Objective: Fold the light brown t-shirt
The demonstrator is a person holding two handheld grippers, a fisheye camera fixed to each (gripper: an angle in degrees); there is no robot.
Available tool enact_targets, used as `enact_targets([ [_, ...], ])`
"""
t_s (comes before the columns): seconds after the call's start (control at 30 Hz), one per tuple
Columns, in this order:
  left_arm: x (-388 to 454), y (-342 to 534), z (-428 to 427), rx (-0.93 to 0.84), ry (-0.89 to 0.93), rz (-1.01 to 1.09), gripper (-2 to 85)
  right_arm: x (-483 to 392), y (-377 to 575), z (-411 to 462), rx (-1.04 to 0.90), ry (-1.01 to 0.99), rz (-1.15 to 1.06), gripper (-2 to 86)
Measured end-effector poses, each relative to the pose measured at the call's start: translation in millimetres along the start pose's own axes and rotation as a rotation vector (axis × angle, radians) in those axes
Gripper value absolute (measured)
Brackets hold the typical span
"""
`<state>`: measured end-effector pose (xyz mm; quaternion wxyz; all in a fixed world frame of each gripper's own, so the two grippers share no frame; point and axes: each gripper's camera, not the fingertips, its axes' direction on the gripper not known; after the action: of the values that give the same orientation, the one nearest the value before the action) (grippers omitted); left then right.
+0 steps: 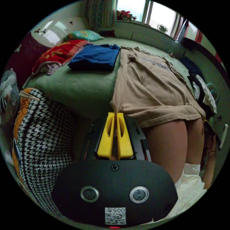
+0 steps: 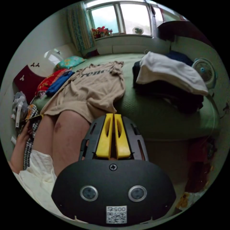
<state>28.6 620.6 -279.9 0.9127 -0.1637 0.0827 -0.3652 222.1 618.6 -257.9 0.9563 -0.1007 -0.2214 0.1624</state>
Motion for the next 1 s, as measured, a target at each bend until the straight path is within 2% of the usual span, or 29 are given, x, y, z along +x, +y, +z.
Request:
enact_targets([
  [0.23,9.0,-2.0,-76.9,0.094,0.040,0.020,0.7,-9.4,-12.7,-67.5,0.151,0.010,-0.018,-1.7],
  [0.47,19.0,-0.7,-141.5,0.084,0.052,0.058,0.7,-12.8,-21.0,-118.2,0.242,0.000,-0.033,-1.7],
  [0.77,16.3,2.8,-196.7,0.105,0.136,0.033,0.7,-17.7,-39.9,-160.9,0.199,0.010,-0.037,-1.6],
  [1.0,19.0,-21.7,-187.3,0.053,0.132,0.015,0.7,0.6,-74.9,-149.6,0.091,-0.153,0.123,-1.6],
])
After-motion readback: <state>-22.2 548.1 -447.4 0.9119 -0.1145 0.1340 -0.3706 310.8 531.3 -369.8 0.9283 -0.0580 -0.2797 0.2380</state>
